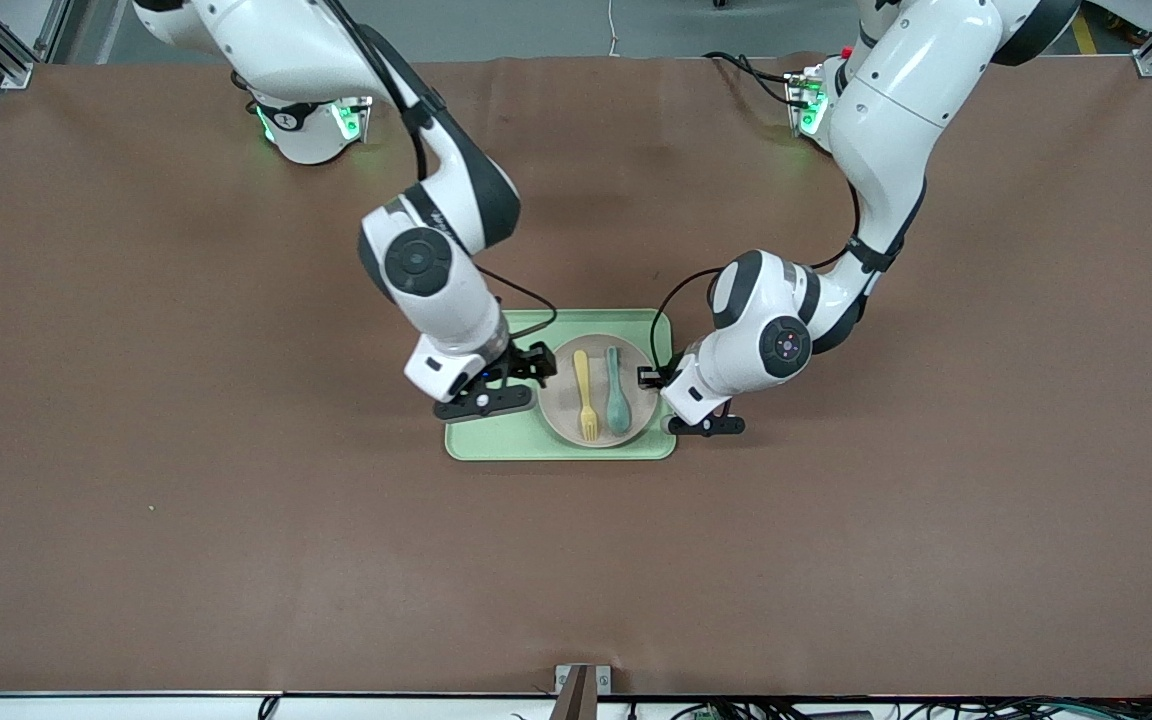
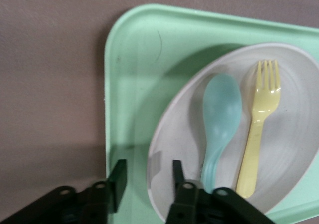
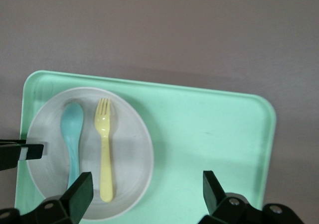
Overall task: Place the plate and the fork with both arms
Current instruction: 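Set the plate down with the left gripper while the right gripper reaches the fork, then withdraw the left gripper while the right gripper grasps the yellow fork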
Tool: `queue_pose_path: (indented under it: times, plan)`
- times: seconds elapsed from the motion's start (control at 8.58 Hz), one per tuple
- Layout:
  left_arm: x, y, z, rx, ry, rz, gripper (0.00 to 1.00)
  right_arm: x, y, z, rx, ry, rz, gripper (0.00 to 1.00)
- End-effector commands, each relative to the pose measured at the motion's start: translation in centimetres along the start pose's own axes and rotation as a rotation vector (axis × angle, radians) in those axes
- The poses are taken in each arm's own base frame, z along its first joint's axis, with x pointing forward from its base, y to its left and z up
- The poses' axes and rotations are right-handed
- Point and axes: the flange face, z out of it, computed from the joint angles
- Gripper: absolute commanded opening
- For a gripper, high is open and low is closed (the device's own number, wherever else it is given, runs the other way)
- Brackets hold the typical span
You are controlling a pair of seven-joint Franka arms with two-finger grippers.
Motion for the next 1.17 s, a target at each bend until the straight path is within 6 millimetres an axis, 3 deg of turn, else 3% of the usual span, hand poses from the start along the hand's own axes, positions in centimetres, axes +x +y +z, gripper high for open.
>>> queue_pose_path:
  times: [0.0, 0.23, 0.35, 0.58, 0.82, 1.05]
  plan:
    - [1.8, -1.4, -6.8, -0.043, 0.077, -0.04, 0.85, -0.4, -3.5, 2.3, -0.018, 0.012, 0.043, 0.82]
    - [4.9, -6.1, -15.5, -0.071, 0.206, -0.089, 0.99, -1.5, -5.9, 6.0, -0.049, 0.006, 0.046, 0.76]
    - [5.7, -8.1, -19.0, -0.078, 0.258, -0.114, 0.99, -1.7, -7.0, 7.8, -0.075, 0.023, 0.089, 0.69]
    - [6.2, -12.5, -26.3, -0.075, 0.364, -0.166, 0.99, -2.3, -7.0, 10.1, -0.121, 0.041, 0.069, 0.68]
    - [4.5, -16.5, -34.1, 0.055, 0.403, -0.154, 0.99, -3.8, -8.3, 11.5, -0.127, 0.03, 0.044, 0.68]
    - [1.1, -16.9, -40.0, 0.154, 0.419, -0.138, 0.99, -4.3, -8.9, 11.8, -0.126, 0.026, 0.046, 0.68]
